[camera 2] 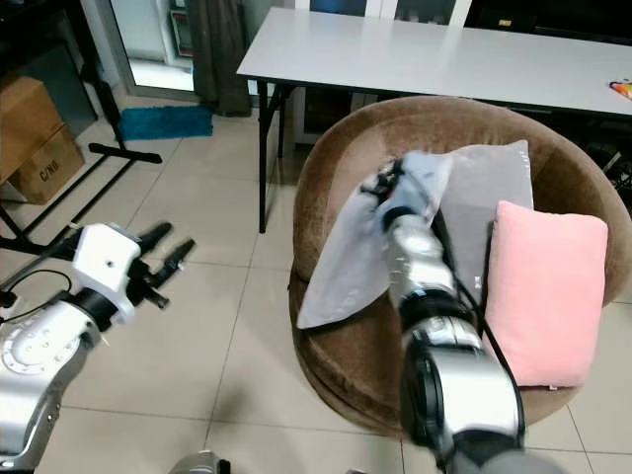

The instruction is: Move the pillow to the sofa from floor

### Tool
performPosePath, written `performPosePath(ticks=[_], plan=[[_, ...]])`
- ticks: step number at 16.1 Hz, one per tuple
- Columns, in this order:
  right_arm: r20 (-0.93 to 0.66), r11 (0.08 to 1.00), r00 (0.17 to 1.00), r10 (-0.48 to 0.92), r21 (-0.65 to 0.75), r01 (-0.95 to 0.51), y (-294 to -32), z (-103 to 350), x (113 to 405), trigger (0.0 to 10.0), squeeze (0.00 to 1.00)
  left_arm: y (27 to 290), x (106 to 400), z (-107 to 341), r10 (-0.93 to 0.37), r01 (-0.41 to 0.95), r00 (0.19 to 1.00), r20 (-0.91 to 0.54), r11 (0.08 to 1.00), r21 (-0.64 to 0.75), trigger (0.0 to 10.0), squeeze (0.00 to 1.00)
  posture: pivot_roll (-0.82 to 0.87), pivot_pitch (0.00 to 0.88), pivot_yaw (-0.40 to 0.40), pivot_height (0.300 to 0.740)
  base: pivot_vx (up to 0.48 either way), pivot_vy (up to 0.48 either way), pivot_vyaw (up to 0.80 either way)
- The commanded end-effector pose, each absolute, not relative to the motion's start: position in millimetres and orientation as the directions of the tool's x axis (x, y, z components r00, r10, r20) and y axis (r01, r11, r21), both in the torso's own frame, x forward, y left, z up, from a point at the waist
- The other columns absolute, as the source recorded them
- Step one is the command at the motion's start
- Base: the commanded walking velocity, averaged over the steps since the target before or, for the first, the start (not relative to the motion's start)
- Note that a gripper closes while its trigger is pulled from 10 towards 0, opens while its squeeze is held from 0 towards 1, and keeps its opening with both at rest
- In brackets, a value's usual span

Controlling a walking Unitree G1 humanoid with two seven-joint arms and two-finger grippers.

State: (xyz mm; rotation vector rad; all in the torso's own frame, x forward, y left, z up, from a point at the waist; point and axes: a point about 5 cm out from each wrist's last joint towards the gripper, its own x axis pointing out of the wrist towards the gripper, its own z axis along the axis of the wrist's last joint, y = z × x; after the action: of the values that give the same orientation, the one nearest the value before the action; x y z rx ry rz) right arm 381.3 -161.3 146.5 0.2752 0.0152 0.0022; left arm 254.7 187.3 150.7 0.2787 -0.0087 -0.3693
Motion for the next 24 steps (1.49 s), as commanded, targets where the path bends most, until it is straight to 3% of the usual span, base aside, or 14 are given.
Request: performPosePath(ticks=[1, 3, 5, 8, 11, 24], plan=[[0.081, 0.958, 0.997, 0.019, 0.285, -0.041, -162.8, 170.6, 381.6, 10.0, 0.0, 190.0, 256.8, 155.1, -0.336, 0.328, 0.942, -0.016, 0.908, 0.262, 10.0, 0.0, 0.02, 0.0, -0.03, 0.74, 0.0, 0.0, 0.0], [0.157, 0.961, 0.985, 0.075, 0.252, -0.113, -154.8, 183.9, 347.6, 10.0, 0.0, 188.8, 253.0, 155.8, -0.336, 0.327, 0.942, -0.005, 0.914, 0.24, 10.0, 0.0, 0.01, 0.0, -0.029, 0.74, 0.0, 0.0, 0.0], [0.15, 0.955, 0.987, 0.051, 0.28, -0.092, -149.7, 184.1, 324.4, 10.0, 0.0, 187.1, 253.1, 155.9, -0.33, 0.321, 0.944, -0.002, 0.916, 0.24, 10.0, 0.0, 0.02, 0.0, -0.038, 0.74, 0.296, 0.0, 0.0], [0.093, 0.942, 0.996, 0.02, 0.331, -0.05, -145.4, 173.6, 310.7, 10.0, 0.0, 186.7, 252.6, 159.9, -0.326, 0.315, 0.945, 0.009, 0.92, 0.235, 10.0, 0.0, 0.02, 0.0, -0.032, 0.74, 0.35, 0.0, 0.0], [0.062, 0.945, 0.997, 0.042, 0.321, -0.06, -142.3, 178.4, 306.9, 10.0, 0.0, 186.2, 254.6, 160.3, -0.33, 0.318, 0.944, 0.01, 0.918, 0.237, 10.0, 0.0, 0.02, 0.0, -0.032, 0.74, 0.364, 0.0, -0.53], [0.029, 0.952, 0.997, 0.068, 0.296, -0.073, -137.5, 181.6, 309.3, 10.0, 0.0, 185.6, 258.4, 160.7, -0.348, 0.335, 0.937, 0.005, 0.907, 0.256, 10.0, 0.0, 0.03, 0.0, -0.032, 0.74, 0.359, 0.0, 0.0]])
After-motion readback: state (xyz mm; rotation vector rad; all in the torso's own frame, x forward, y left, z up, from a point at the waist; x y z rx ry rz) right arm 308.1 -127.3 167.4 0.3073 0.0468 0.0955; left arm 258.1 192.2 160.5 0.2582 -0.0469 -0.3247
